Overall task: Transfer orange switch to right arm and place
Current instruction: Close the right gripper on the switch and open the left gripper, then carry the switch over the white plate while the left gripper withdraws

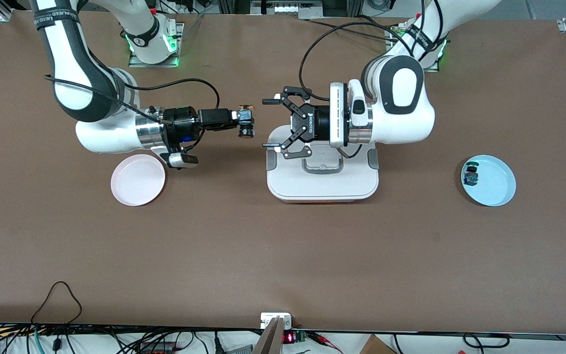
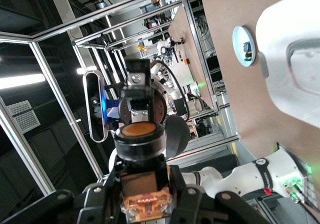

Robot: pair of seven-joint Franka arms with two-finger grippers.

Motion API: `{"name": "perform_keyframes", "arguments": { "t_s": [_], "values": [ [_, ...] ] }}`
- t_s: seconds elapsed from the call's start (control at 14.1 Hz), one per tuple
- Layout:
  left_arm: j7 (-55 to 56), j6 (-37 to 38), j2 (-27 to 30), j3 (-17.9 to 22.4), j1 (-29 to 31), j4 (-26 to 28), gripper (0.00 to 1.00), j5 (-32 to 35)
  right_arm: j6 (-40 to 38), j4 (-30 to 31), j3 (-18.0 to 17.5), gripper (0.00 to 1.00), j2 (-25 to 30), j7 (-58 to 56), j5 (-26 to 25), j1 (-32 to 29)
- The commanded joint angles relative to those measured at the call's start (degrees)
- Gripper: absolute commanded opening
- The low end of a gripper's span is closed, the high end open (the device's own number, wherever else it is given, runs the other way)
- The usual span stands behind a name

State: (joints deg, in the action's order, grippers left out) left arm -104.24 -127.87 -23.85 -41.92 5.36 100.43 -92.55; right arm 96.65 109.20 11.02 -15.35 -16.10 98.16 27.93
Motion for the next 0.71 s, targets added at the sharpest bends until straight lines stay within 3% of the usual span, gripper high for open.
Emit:
{"name": "perform_keyframes", "arguments": {
  "t_s": [0.0, 0.14, 0.28, 0.64],
  "values": [
    [14.19, 5.15, 1.44, 0.09, 3.24, -2.68, 1.00, 13.82, -0.40, 1.28, -0.21, 0.00, 1.90, -1.56, -6.55, -3.66],
    [22.64, 8.77, 1.26, 0.17, 5.87, -3.93, 1.00, 24.39, -0.49, 1.28, -0.21, 0.00, 2.25, -2.87, -14.89, -6.12],
    [28.02, 11.32, 1.18, 0.26, 6.59, -3.93, 1.00, 30.39, -1.10, 1.10, -0.13, 0.00, 2.61, -4.46, -24.55, -9.02],
    [51.10, 19.56, 1.70, 0.44, 8.35, -8.74, 1.00, 52.60, -1.99, 0.58, -0.13, 0.00, 3.48, -14.64, -54.07, -15.27]
  ]
}}
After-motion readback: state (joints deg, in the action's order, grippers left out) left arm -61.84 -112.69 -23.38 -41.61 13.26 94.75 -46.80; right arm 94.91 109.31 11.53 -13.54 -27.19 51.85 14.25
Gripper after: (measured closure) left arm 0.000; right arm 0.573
